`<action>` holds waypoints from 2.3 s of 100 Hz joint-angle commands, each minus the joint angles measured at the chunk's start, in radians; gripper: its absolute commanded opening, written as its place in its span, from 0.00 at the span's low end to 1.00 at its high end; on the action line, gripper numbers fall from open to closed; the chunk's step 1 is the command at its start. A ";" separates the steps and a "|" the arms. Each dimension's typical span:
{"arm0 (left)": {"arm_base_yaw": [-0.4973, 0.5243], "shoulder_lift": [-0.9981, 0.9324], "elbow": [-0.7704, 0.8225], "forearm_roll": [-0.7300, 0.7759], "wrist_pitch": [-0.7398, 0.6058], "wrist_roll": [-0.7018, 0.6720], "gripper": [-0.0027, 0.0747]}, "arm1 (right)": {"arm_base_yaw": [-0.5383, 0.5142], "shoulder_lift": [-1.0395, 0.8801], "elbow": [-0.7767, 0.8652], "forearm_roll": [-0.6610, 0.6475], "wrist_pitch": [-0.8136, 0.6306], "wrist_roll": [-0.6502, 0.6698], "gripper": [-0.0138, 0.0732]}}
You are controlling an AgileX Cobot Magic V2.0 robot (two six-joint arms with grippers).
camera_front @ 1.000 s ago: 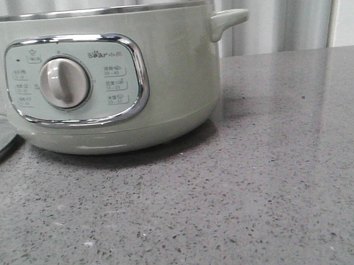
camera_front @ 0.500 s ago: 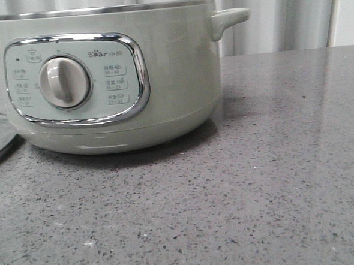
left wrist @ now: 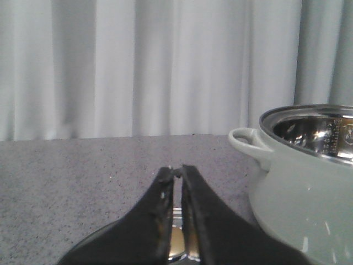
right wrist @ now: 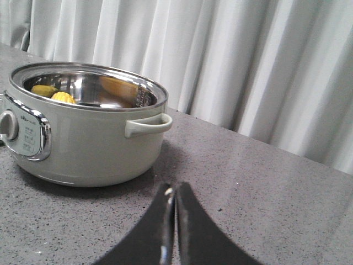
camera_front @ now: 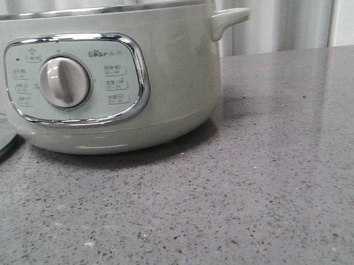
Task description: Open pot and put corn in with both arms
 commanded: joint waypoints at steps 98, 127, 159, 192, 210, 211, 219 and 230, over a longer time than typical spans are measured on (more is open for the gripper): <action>0.088 -0.217 0.209 -0.095 0.269 0.143 0.01 | -0.007 0.000 -0.023 -0.021 -0.075 -0.012 0.09; 0.088 -0.216 0.209 -0.095 0.269 0.143 0.01 | -0.007 0.000 -0.023 -0.021 -0.075 -0.012 0.09; 0.088 -0.216 0.209 -0.095 0.269 0.143 0.01 | -0.007 0.000 -0.023 -0.021 -0.075 -0.012 0.09; 0.088 -0.216 0.209 -0.095 0.269 0.143 0.01 | -0.044 0.000 0.080 -0.023 -0.189 -0.012 0.09; 0.088 -0.216 0.209 -0.095 0.269 0.143 0.01 | -0.188 0.000 0.285 -0.027 -0.648 -0.012 0.09; 0.088 -0.216 0.209 -0.095 0.269 0.143 0.01 | -0.202 0.000 0.293 -0.027 -0.672 -0.012 0.09; 0.088 -0.216 0.209 -0.095 0.269 0.143 0.01 | -0.286 0.000 0.388 0.025 -0.921 -0.012 0.09; 0.088 -0.216 0.209 -0.095 0.269 0.143 0.01 | -0.417 0.000 0.444 0.102 -1.063 0.045 0.09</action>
